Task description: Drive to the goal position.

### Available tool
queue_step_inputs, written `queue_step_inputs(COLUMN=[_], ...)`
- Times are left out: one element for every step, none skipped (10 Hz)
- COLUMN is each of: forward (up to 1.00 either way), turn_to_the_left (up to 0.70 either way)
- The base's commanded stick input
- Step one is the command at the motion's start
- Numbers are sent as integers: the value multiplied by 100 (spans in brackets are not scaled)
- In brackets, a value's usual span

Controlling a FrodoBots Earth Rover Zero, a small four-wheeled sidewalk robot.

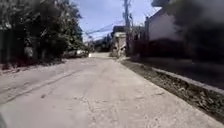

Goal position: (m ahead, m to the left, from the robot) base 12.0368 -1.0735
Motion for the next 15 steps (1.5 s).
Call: queue_step_inputs(forward=[100, 100, 100, 100, 100, 100, 100, 100, 100, 100, 100, 100, 100, 100, 100], turn_to_the_left=[5, 9, 13, 17, 20, 12, 6, 5, 5, 6, 7, 7, 7, 8, 10])
